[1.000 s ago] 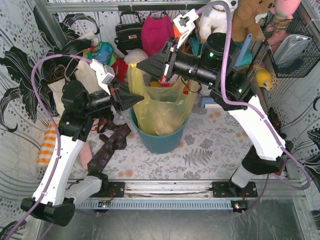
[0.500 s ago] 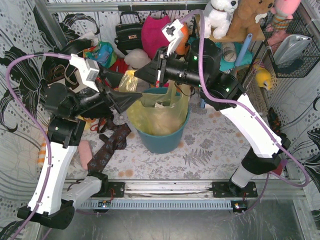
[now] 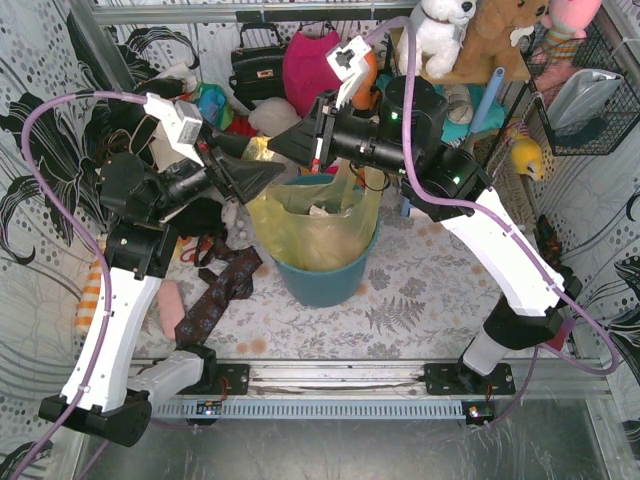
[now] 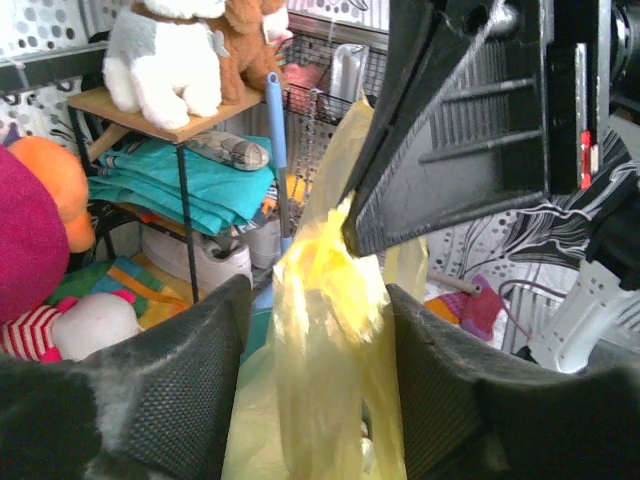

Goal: Tie the trash bag

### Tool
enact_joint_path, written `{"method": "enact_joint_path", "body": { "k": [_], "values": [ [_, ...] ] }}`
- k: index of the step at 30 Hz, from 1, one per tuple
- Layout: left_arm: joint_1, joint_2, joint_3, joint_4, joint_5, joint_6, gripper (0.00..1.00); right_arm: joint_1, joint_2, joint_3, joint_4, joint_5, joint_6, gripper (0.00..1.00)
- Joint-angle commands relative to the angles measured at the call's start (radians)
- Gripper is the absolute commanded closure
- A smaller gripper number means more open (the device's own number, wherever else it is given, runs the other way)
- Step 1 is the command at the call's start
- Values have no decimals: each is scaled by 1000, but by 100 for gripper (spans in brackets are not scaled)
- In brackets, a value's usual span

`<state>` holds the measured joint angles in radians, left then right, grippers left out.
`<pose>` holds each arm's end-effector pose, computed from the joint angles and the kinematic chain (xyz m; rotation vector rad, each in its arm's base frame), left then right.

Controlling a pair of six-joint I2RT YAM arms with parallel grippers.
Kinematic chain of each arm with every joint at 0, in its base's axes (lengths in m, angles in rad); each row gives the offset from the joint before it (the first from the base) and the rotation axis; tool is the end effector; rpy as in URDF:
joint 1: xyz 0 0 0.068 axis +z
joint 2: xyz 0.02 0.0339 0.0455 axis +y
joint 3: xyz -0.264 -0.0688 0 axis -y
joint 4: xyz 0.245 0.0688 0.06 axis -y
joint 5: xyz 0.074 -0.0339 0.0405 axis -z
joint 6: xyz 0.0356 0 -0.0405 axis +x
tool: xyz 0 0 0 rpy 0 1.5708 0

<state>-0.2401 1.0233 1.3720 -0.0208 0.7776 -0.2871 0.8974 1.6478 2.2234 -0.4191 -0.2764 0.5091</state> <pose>0.1751 -0.0686 0.5110 0.6662 1.2308 -0.9225 0.1920 0.2563 0.5773 -0.5449 1.4676 1.3332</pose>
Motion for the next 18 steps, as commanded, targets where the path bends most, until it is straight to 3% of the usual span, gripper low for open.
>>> {"method": "enact_joint_path", "body": {
  "k": [1,6,12,13,16,18],
  "values": [
    [5,-12,-31,124,81,-40,46,6,-11,64,66,-6,10,100],
    [5,-19,-95,199,124,-95,78,6,15,112,60,-16,7,100],
    [4,-28,-136,235,144,-122,96,6,7,116,28,-6,-37,100],
    [4,-28,-138,241,147,-128,97,6,4,121,15,-5,-52,94],
    [4,-27,-137,251,158,-136,99,5,-7,138,-21,-3,-110,60],
    [4,-28,-135,251,162,-138,100,6,-14,146,-46,2,-153,48]
  ]
}}
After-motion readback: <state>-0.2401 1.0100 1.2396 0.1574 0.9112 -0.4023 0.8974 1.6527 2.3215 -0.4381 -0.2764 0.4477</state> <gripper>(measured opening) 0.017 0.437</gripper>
